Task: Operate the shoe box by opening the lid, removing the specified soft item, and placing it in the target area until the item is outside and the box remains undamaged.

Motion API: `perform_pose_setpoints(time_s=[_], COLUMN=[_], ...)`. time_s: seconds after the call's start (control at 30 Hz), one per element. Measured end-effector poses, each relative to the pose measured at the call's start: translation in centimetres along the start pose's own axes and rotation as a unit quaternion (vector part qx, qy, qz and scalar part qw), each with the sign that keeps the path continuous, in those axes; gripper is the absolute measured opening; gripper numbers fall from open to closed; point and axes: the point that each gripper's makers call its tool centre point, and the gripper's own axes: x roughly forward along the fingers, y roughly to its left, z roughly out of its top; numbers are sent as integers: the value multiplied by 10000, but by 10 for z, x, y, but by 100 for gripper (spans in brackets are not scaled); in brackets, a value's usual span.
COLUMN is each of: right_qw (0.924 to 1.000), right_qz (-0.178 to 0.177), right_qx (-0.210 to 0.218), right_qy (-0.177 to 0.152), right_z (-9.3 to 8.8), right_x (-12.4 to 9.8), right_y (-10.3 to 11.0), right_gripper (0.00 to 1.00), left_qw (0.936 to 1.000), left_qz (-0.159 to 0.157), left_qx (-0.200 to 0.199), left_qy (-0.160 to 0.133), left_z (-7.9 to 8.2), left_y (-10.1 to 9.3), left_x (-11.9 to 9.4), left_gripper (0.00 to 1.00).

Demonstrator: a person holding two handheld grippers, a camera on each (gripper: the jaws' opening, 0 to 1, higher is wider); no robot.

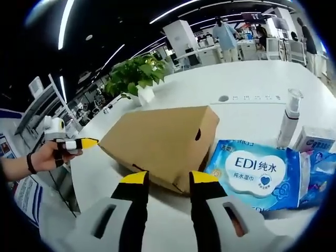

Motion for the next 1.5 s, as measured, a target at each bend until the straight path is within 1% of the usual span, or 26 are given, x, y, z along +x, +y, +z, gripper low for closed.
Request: perform_pose_setpoints(time_s=[0.07,0.13,0.17,0.3,0.4,0.43,0.47,0.53,0.63,0.73,0.87,0.97,1.03,1.13,1.27,1.37,1.5], right_qw=[9999,9998,9995,9979,9956,9954,9946,9944,9938,9930,9927,9916,9913,9898,9896,9901,9906], right_qz=[-8,1,21,11,-12,-24,-39,-32,-104,-165,-245,-299,-301,-333,-412,-472,-524], right_qx=[-84,-187,-308,-641,-914,-942,-1020,-1043,-1104,-1163,-1184,-1259,-1282,-1382,-1366,-1311,-1252], right_qy=[68,78,75,119,188,200,172,155,122,89,-30,-2,9,129,193,181,175], right_z=[-4,-6,-7,-13,-23,-24,-28,-33,-39,-43,-45,-50,-52,-63,-72,-74,-77], right_x=[-8,-16,-25,-44,-65,-67,-78,-92,-111,-129,-153,-167,-172,-188,-203,-212,-219], right_y=[-3,-5,-5,-8,-10,-11,-13,-18,-27,-37,-49,-57,-60,-70,-84,-92,-99], right_gripper=[31,32,33,37,40,41,42,44,45,48,52,53,55,57,59,59,59], left_qw=[10000,10000,9999,9998,9998,9998,9999,9999,9997,9995,9994,9993,9992,9991,9991,9987,9986], left_qz=[-11,-44,-50,-78,-49,-42,-25,-7,46,46,25,1,-34,-62,-88,-121,-156], left_qx=[-20,51,88,173,188,186,161,140,227,301,342,361,401,410,409,489,493], left_qy=[-31,-40,-30,28,51,45,13,-15,-37,-37,-30,-44,-26,0,-17,52,97], left_z=[-3,-7,-10,-24,-34,-35,-37,-41,-45,-49,-55,-59,-63,-67,-69,-75,-79], left_y=[-5,-12,-16,-30,-40,-41,-45,-50,-59,-66,-74,-83,-89,-94,-102,-108,-115], left_x=[-9,-19,-22,-38,-51,-53,-58,-66,-77,-83,-88,-89,-87,-85,-85,-82,-78], left_gripper=[30,31,31,34,34,35,35,35,36,38,41,42,43,44,44,45,45])
